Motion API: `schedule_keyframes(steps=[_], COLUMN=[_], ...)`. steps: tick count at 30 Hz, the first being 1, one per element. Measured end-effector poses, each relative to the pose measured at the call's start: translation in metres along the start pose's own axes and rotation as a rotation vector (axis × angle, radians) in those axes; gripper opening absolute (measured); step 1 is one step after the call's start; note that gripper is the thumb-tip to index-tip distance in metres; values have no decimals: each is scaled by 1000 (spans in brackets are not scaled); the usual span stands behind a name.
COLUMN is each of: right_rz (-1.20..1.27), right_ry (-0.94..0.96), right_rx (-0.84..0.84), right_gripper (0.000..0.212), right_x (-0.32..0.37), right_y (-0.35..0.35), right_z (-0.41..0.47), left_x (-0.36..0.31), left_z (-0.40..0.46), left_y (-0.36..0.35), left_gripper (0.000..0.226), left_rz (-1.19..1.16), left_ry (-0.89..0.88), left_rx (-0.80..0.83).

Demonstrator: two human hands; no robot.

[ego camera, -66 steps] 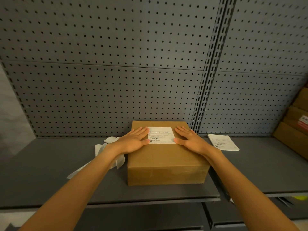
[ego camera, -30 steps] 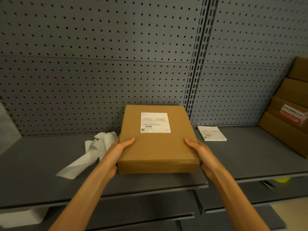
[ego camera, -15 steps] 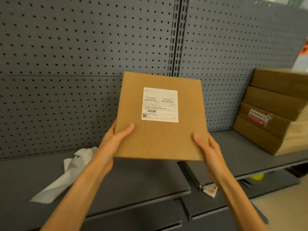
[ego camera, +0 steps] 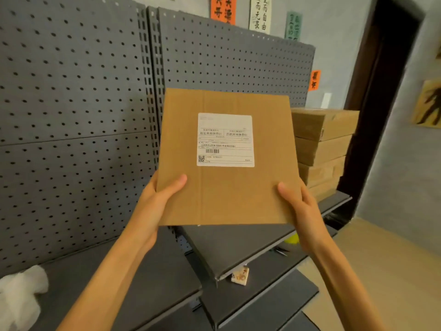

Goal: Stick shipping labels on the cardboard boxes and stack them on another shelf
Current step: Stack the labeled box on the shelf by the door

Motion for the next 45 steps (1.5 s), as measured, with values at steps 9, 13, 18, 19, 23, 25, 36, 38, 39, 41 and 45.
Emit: schedule_keyframes(steps=[9,13,18,19,23,25,36,38,39,41,45], right_rz=[-118,-160,-215,-225,-263,-274,-325,-332,-338,-339,-333], right_ry=[44,57,96,106,117,119,59,59,55,48,59], right_rx=[-270,-367,-454,-468,-515,-539,-677,-695,-699,-706,-714], right_gripper=[61,60,57,56,59,58,44,47,49,49,38], right_x=[24,40,67,72,81,81,51,43,39,31,25], right_y=[181,269,366,382,436,459,571,594,606,629,671], right_z=[-24,-37,-54,-58,-70,-75,-61,-45,-36,-12,43], left_x=[47,62,77,80,94,101,171,186,193,204,216], left_z=[-3,-12,-28,-31,-40,-44,-26,-14,-7,11,50], left_y=[-179,-273,-373,-391,-451,-477,-604,-628,-640,-664,-705], left_gripper=[65,63,56,56,60,60,56,57,57,55,58], left_rz=[-92,-120,-171,-175,-187,-185,-232,-242,-248,-254,-265], left_ry=[65,56,49,54,66,68,142,145,143,132,96], left_rx=[238,370,486,505,577,609,715,720,722,733,743])
Point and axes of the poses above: each hand's wrist, its own z-axis towards the middle knuckle, its own y-axis out of the back of the hand, x = y × z, the point moved 3 cm from there along z, towards the middle knuckle, and after that the axes turned 10 degrees about -z, right-handed, at the moved point
